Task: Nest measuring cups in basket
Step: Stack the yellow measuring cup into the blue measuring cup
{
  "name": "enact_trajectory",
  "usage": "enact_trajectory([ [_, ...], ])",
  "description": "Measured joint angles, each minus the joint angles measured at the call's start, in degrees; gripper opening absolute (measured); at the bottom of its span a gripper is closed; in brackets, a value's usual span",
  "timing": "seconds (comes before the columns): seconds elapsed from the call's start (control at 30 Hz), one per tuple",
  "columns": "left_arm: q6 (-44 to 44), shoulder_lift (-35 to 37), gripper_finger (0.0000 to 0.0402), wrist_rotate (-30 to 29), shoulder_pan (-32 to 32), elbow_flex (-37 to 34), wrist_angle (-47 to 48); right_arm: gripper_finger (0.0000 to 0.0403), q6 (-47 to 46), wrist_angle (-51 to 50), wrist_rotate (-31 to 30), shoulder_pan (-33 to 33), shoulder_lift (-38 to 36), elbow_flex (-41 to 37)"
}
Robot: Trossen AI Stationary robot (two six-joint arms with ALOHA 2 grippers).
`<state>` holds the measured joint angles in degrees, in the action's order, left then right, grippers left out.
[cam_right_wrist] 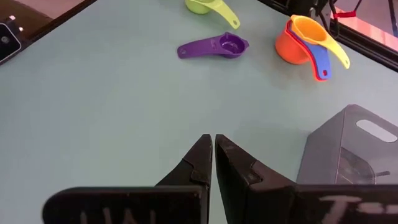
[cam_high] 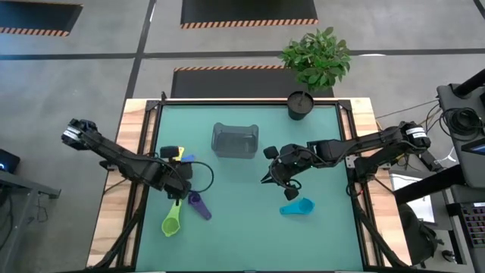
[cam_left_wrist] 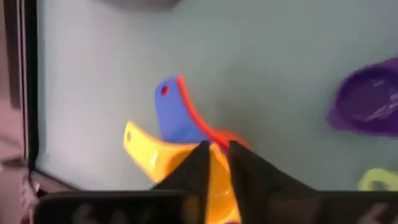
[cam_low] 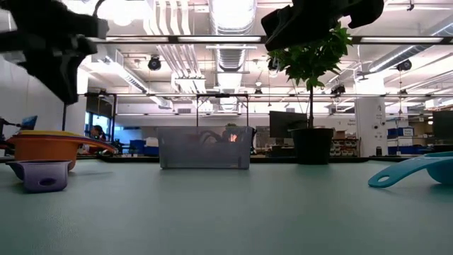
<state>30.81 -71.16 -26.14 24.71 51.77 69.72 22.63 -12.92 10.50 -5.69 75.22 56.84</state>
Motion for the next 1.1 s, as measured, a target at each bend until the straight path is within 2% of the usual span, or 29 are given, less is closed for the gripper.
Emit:
enact_trajectory([
  [0.07, 4.26, 0.07, 0.0009, -2.62, -1.03, -1.29, 1.52, 0.0009, 0.13, -0.12, 0.0, 0.0, 0.0, 0.0],
  [0.17, 14.84, 0.37, 0.0013, -9.83, -4.71, -2.43, 4.95, 0.0009, 0.92, -0.07, 0.0, 0.0, 0.0, -0.02],
  [0.23, 20.82, 0.56, 0.0006, -10.46, -8.42, -2.59, 6.99, 0.0009, 1.01, -0.07, -0.01, 0.0, 0.0, 0.0],
  [0.3, 22.86, 1.13, 0.0002, -10.13, -12.48, -2.68, 5.94, 0.0009, 1.37, -0.07, -0.01, 0.0, 0.0, 0.0],
  [0.5, 15.54, 1.55, 0.0, -0.66, -25.59, -2.73, -0.73, 0.0009, 1.88, -0.05, -0.02, 0.11, 0.0, 0.0],
  [0.67, 10.11, 1.56, 0.0, -0.28, -32.74, -2.81, -2.03, 0.0009, 1.86, -0.07, 0.0, 0.11, 0.0, 0.0],
  [0.87, 9.3, 1.55, 0.0, 1.11, -36.92, -5.98, -2.27, 0.0009, 1.86, -0.07, 0.0, 0.11, 0.0, 0.0],
  [1.1, 12.81, 1.51, 0.0, 1.72, -37.05, -10.8, -4.02, 0.0009, 2.03, -0.07, 0.0, 0.11, 0.0, 0.0],
])
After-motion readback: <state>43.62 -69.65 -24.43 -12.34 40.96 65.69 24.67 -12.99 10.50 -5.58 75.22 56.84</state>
